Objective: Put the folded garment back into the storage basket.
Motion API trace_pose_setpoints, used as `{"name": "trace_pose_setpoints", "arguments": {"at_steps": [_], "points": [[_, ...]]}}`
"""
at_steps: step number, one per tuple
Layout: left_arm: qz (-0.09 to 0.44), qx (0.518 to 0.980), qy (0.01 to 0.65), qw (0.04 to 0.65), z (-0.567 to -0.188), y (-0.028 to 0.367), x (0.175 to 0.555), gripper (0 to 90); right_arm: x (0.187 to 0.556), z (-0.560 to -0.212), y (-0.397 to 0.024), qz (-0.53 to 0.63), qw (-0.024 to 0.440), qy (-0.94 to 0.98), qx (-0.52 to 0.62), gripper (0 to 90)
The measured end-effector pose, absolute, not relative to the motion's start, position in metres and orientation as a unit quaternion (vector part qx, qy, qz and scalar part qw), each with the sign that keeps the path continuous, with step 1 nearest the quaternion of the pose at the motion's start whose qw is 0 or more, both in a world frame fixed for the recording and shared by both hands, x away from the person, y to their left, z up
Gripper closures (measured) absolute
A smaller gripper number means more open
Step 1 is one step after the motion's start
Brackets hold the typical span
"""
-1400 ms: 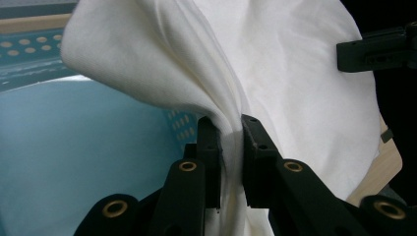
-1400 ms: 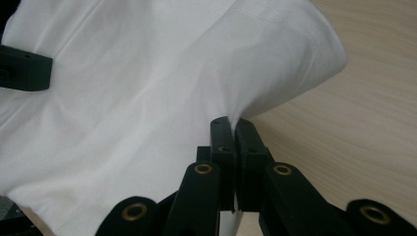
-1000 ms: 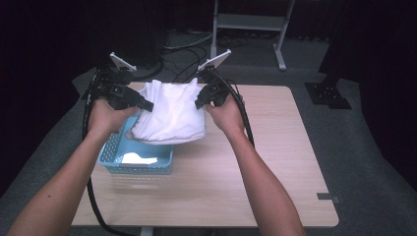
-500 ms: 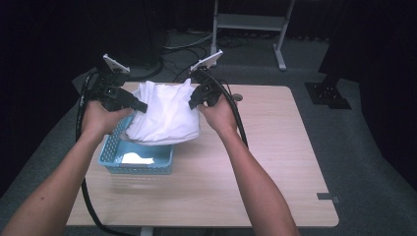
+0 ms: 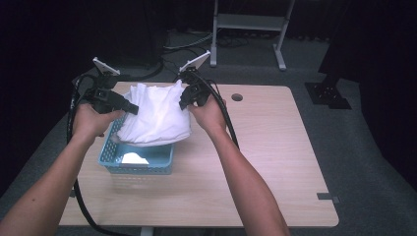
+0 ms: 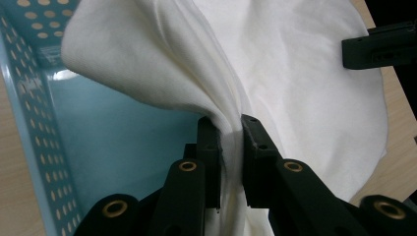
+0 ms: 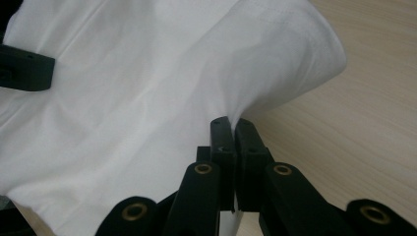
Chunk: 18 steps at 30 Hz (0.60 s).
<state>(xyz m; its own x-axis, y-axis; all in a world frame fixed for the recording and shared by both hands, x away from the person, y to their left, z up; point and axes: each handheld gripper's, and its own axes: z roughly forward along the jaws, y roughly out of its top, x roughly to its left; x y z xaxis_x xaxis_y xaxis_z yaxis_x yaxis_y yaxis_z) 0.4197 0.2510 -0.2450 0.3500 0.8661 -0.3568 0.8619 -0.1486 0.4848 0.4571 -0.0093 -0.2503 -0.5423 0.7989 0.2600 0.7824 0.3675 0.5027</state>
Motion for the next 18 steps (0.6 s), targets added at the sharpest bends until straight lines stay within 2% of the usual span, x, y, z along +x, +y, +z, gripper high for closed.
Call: {"name": "trace_pose_setpoints", "arguments": {"at_steps": [18], "points": [[0.007,0.751,0.581,0.313,-0.255,0.275,0.419,80.8,0.462,-0.259,0.018,0.291,0.011,0.834,0.469,88.7]]}}
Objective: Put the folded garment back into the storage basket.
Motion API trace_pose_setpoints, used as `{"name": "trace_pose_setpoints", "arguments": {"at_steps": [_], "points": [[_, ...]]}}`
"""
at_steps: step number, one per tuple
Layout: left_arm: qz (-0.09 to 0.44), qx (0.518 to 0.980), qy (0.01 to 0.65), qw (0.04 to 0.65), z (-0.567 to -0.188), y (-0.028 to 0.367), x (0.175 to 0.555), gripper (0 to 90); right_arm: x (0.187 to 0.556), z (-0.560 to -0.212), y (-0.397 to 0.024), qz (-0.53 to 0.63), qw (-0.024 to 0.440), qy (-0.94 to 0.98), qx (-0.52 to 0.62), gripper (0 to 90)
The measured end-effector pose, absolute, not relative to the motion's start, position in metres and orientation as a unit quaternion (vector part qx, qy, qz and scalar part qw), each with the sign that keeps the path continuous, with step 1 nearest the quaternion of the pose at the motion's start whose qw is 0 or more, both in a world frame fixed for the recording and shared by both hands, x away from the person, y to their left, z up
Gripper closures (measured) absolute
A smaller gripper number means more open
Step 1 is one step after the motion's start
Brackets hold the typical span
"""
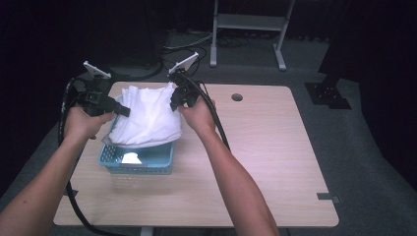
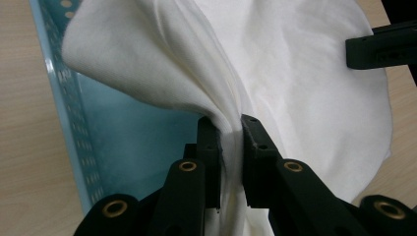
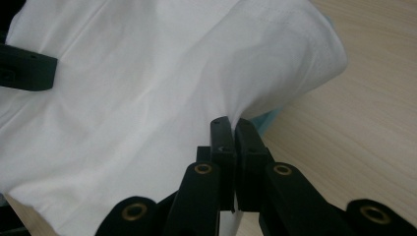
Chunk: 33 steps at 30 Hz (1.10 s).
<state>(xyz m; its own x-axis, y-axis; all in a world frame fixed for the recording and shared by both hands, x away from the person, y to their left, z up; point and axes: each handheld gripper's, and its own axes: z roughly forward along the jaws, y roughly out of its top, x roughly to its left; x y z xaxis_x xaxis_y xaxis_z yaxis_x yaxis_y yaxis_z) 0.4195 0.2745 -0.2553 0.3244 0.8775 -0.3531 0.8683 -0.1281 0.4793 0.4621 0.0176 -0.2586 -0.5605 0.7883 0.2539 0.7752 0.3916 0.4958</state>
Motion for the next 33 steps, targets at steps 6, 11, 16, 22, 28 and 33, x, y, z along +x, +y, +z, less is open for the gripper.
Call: {"name": "trace_pose_setpoints", "arguments": {"at_steps": [6,11,16,22,28,33], "points": [[0.008,0.749,0.584,0.312,-0.259,0.281,0.42,80.8,0.464,-0.262,0.026,0.287,0.01,0.837,0.465,88.7],[0.009,0.749,0.586,0.309,-0.262,0.285,0.421,80.8,0.466,-0.265,0.031,0.286,0.009,0.838,0.464,88.7],[0.011,0.75,0.586,0.308,-0.263,0.288,0.422,80.8,0.467,-0.268,0.035,0.286,0.006,0.838,0.464,88.7],[0.012,0.749,0.589,0.304,-0.268,0.291,0.423,80.8,0.469,-0.271,0.038,0.285,0.005,0.839,0.463,88.7],[0.016,0.751,0.586,0.303,-0.274,0.293,0.423,80.7,0.471,-0.276,0.043,0.282,0.006,0.84,0.463,88.6],[0.018,0.753,0.585,0.3,-0.277,0.294,0.425,80.7,0.473,-0.281,0.046,0.28,0.002,0.841,0.463,88.6]]}}
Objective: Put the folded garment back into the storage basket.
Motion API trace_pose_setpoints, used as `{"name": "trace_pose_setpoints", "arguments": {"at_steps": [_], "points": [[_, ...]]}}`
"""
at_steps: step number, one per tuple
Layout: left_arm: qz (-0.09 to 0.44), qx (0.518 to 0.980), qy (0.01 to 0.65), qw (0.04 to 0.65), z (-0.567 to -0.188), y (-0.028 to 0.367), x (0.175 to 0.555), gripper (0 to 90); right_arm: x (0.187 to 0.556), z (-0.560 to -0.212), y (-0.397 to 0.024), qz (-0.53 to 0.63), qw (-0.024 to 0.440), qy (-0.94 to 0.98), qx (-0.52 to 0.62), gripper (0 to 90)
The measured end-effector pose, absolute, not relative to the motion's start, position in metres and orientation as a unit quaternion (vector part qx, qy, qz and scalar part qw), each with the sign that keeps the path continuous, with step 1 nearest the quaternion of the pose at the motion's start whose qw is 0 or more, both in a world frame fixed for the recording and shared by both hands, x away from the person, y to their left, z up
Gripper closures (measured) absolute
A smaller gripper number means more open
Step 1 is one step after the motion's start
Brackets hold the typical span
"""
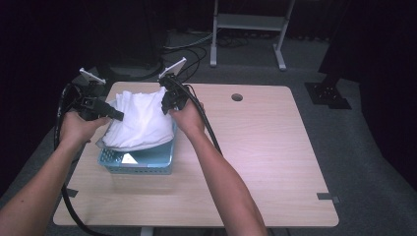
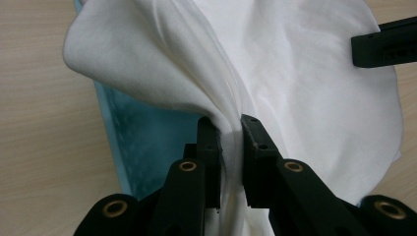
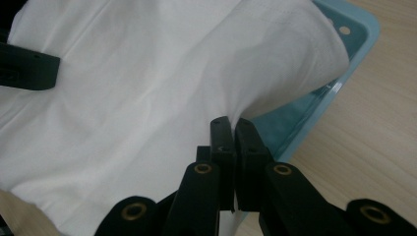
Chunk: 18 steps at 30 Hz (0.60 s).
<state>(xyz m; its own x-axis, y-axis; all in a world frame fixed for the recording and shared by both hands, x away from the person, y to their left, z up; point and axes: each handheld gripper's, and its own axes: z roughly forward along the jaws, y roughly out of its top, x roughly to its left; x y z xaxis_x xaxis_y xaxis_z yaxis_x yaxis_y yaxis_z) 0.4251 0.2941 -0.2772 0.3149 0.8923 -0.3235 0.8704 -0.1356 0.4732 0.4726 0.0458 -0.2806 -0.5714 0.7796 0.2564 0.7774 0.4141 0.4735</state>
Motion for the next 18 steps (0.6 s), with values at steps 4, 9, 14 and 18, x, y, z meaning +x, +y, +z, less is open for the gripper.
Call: {"name": "trace_pose_setpoints", "arguments": {"at_steps": [4,9,14,18], "points": [[0.021,0.754,0.584,0.299,-0.281,0.294,0.426,80.6,0.474,-0.285,0.046,0.28,0.0,0.841,0.462,88.6],[0.022,0.756,0.584,0.296,-0.286,0.294,0.428,80.6,0.475,-0.288,0.046,0.278,-0.003,0.84,0.466,88.6],[0.023,0.757,0.583,0.294,-0.29,0.293,0.43,80.6,0.477,-0.292,0.046,0.277,-0.006,0.839,0.469,88.5],[0.022,0.759,0.583,0.29,-0.295,0.293,0.432,80.6,0.479,-0.296,0.047,0.276,-0.007,0.84,0.467,88.6]]}}
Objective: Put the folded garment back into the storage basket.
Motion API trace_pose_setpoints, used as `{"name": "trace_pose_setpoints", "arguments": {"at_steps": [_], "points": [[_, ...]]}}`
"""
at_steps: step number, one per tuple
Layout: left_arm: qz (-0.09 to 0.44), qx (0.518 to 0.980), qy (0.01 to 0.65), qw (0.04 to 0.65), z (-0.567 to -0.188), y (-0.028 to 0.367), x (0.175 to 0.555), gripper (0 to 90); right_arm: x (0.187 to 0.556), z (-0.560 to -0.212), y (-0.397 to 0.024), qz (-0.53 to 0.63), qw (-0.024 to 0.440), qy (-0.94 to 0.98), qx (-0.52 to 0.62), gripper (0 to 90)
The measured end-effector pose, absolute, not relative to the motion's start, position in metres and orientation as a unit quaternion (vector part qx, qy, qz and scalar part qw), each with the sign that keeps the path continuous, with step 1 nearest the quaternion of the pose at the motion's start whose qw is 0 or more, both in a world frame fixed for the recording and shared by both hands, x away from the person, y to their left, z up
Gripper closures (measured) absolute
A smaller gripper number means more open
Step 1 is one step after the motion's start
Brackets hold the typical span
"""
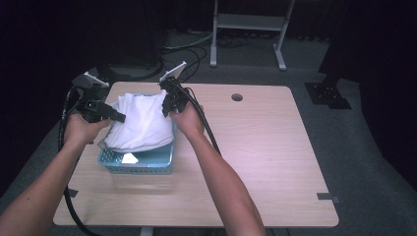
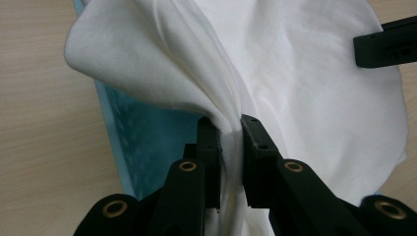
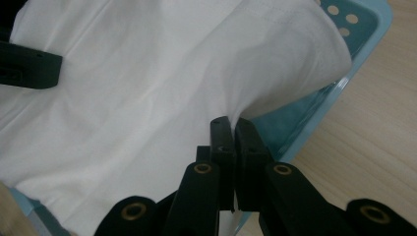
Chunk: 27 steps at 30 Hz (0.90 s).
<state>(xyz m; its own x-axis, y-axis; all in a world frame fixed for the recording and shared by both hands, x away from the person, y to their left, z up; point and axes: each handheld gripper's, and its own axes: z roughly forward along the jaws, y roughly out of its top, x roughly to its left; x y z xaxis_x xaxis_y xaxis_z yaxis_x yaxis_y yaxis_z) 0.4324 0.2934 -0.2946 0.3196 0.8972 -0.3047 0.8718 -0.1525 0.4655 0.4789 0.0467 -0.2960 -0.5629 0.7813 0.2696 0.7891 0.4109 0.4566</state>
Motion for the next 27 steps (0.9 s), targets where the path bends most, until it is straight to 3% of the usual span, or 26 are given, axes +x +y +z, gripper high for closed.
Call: {"name": "trace_pose_setpoints", "arguments": {"at_steps": [27], "points": [[0.028,0.762,0.583,0.28,-0.314,0.291,0.439,80.5,0.485,-0.319,0.048,-0.269,0.018,-0.838,-0.475,88.6]]}}
